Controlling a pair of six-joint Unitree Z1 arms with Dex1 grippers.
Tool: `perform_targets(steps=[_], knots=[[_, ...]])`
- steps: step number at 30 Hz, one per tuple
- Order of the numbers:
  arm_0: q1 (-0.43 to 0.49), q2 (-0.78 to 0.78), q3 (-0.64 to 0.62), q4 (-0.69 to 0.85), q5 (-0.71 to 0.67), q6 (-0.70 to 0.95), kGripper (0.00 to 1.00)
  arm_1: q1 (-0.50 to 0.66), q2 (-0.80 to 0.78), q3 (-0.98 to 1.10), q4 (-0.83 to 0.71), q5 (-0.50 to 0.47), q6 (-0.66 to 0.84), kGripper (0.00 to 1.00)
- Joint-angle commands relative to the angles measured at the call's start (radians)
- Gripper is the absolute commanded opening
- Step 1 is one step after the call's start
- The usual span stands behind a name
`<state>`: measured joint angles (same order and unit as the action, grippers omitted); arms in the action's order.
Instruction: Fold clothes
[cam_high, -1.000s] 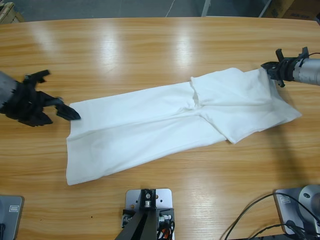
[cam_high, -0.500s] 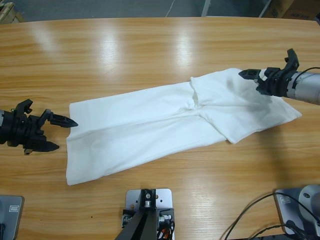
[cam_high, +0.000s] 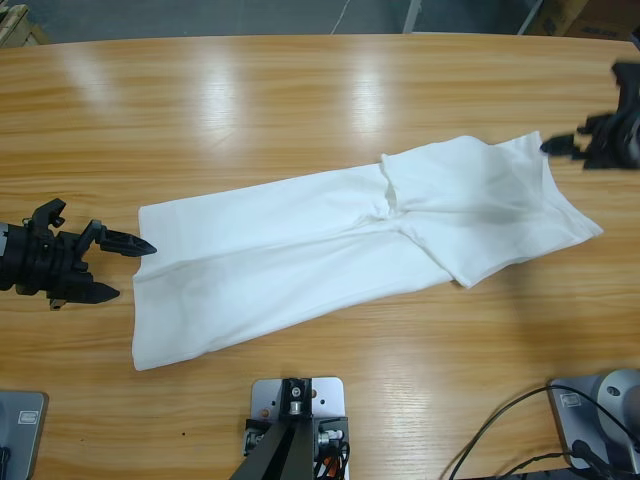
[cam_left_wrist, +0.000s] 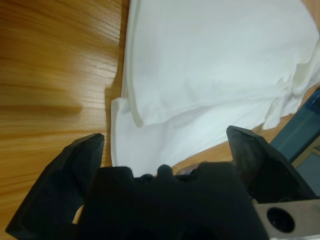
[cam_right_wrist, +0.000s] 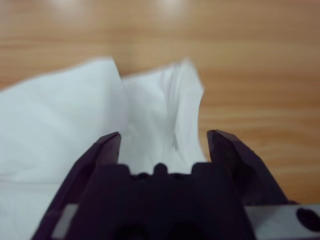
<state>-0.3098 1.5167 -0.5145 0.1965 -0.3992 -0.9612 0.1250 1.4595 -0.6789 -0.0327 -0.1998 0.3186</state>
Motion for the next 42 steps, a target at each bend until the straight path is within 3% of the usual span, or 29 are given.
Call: perform_targets(steps=[1, 3, 4, 9, 21, 30, 36, 42], knots=[[0.011, 0.006, 0.043, -0.013, -0.007, 0.022, 0.954, 0.011, 0.137, -0.368, 0.433, -0.01, -0.273, 0.552], [0.011, 0.007, 0.047, -0.013, -0.001, 0.02, 0.954, -0.009, 0.187, -0.462, 0.561, 0.024, -0.274, 0.118], [0.011, 0.007, 0.048, -0.013, 0.001, 0.017, 0.954, -0.027, 0.208, -0.495, 0.599, 0.031, -0.274, 0.0], [0.011, 0.008, 0.047, -0.012, 0.011, 0.008, 0.954, -0.066, 0.347, -0.597, 0.709, 0.085, -0.271, 0.0], [0.011, 0.034, 0.039, -0.009, 0.03, -0.002, 0.954, -0.144, 0.586, -0.685, 0.706, 0.215, -0.251, 0.0], [0.011, 0.042, 0.037, -0.009, 0.044, -0.004, 0.954, -0.173, 0.653, -0.697, 0.706, 0.199, -0.244, 0.0], [0.011, 0.032, 0.038, 0.004, 0.045, -0.002, 0.954, -0.199, 0.707, -0.724, 0.695, 0.108, -0.263, 0.0], [0.011, 0.01, 0.037, 0.027, 0.046, 0.008, 0.954, -0.227, 0.755, -0.758, 0.663, 0.088, -0.263, 0.0]])
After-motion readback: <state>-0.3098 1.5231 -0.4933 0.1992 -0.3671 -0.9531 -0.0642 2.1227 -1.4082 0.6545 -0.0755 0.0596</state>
